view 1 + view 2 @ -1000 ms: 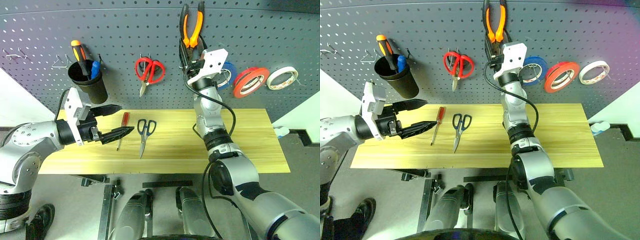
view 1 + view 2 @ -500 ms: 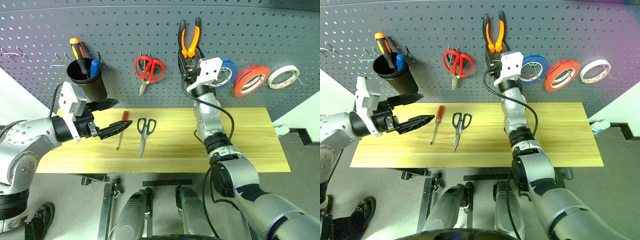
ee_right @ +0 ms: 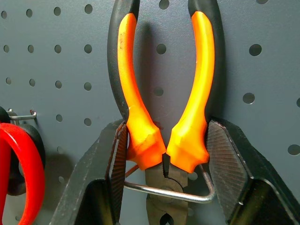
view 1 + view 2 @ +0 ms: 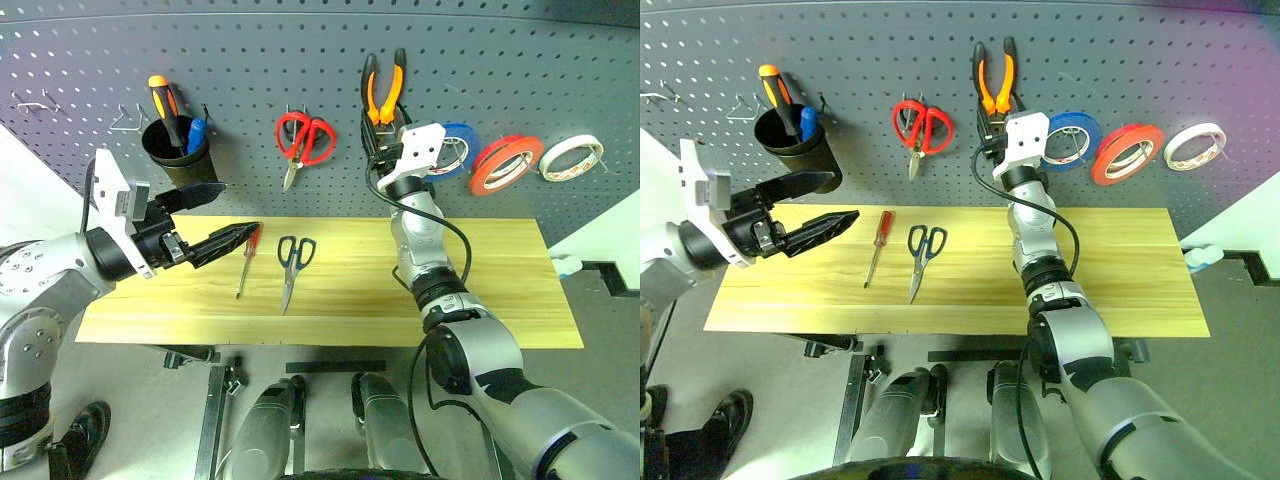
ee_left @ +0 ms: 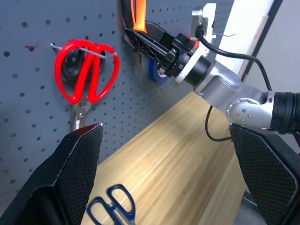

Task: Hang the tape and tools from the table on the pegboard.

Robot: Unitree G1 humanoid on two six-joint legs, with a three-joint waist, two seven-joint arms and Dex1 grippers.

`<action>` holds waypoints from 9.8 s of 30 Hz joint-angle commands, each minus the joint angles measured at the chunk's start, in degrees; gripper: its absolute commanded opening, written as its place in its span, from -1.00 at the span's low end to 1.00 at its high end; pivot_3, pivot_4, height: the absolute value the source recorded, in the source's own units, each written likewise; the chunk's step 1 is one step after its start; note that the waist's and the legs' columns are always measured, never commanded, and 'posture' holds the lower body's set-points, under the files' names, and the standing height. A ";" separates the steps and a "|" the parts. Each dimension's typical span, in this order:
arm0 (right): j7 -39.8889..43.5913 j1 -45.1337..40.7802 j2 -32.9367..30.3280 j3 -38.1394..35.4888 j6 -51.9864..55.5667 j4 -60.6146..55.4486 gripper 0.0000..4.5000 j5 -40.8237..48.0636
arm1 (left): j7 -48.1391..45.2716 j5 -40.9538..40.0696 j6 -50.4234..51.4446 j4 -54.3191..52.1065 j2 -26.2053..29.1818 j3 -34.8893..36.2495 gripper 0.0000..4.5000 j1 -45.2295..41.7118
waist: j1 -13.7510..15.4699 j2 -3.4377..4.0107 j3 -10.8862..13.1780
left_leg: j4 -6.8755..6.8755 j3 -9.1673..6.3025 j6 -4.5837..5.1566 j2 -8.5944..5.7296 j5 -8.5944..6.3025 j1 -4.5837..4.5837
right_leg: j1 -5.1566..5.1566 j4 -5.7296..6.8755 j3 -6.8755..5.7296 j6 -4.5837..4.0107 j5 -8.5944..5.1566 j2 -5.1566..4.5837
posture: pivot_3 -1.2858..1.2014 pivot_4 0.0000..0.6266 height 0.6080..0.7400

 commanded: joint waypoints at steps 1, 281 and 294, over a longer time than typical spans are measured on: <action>0.06 -0.37 -1.06 -0.55 0.28 0.89 0.47 0.45 | -0.11 -1.09 -0.64 -1.77 0.49 1.74 1.00 0.64 | 0.08 -0.02 0.08 | 0.00 0.00 0.00 0.01 0.00 0.00 | 0.00 0.00 0.00 0.00 0.00 0.00 | 0.10 -0.04 0.67; 78.12 47.16 -43.92 -26.09 58.20 -50.33 1.00 50.18 | 17.06 61.12 -40.51 10.89 -15.91 -31.94 -0.71 -4.18 | -1.31 -0.54 5.08 | 0.28 0.21 0.55 0.27 -0.39 -1.00 | -0.18 -0.91 -0.26 0.32 0.23 -0.11 | -0.11 0.06 0.67; 79.13 50.12 -42.09 -26.63 57.99 -52.62 1.00 49.88 | 18.72 60.65 -40.26 11.87 -18.10 -27.41 -0.71 -6.42 | -1.34 -0.51 5.06 | 0.33 0.22 0.56 0.27 -0.39 -1.00 | -0.19 -0.87 -0.28 0.33 0.24 -0.10 | -0.11 0.03 0.67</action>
